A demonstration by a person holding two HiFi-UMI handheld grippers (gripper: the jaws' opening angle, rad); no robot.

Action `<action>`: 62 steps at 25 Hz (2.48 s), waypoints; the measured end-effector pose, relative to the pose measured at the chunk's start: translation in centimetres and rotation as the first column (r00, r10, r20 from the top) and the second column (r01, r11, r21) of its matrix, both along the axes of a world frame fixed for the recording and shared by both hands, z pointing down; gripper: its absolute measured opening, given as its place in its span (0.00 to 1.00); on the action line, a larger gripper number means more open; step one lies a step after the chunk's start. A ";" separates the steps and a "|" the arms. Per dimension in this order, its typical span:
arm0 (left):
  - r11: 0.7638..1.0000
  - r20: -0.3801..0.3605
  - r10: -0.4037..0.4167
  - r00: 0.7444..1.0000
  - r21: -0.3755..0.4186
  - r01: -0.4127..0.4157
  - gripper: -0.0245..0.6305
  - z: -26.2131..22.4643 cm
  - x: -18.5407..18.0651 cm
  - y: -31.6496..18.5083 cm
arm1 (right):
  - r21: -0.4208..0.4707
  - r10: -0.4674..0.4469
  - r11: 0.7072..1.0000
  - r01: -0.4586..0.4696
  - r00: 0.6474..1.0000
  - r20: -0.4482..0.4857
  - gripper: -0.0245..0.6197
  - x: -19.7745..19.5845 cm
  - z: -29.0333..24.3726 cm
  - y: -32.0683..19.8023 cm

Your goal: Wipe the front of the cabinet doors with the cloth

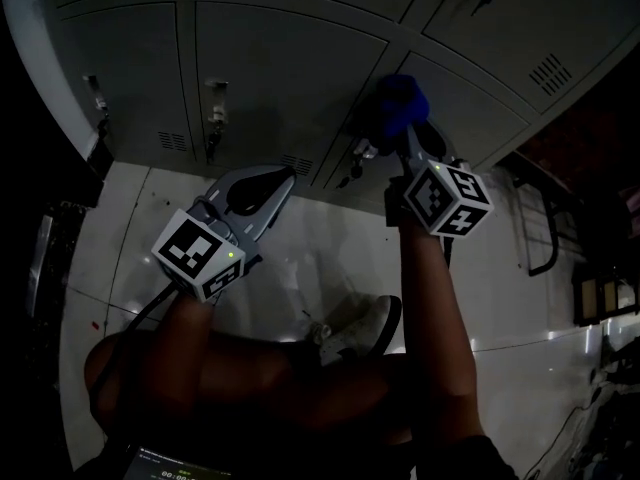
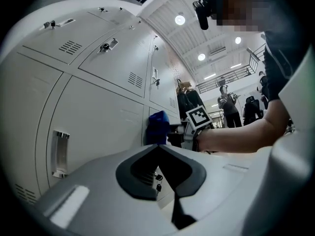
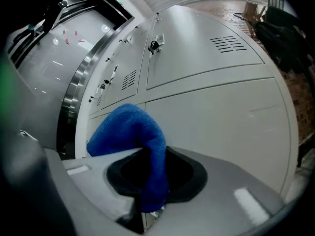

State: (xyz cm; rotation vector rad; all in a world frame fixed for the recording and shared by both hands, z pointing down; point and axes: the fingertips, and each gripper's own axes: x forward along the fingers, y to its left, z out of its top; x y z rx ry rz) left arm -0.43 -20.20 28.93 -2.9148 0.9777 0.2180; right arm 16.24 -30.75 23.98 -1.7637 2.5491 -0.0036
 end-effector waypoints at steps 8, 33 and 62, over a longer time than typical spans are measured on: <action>1.000 0.026 -0.010 1.000 -0.016 0.010 0.04 1.2 0.5 0.2 | -0.002 0.043 0.999 -0.043 0.999 0.027 0.14 2.9 0.8 0.3; 1.000 0.067 0.016 0.998 -0.025 -0.015 0.04 2.4 1.7 1.3 | -0.044 0.431 0.902 -0.430 0.886 0.172 0.14 23.3 1.3 3.8; 1.000 0.059 0.020 0.998 -0.013 -0.020 0.04 1.8 1.7 1.4 | -0.096 -0.018 0.995 0.020 1.000 0.021 0.14 -2.1 5.4 1.2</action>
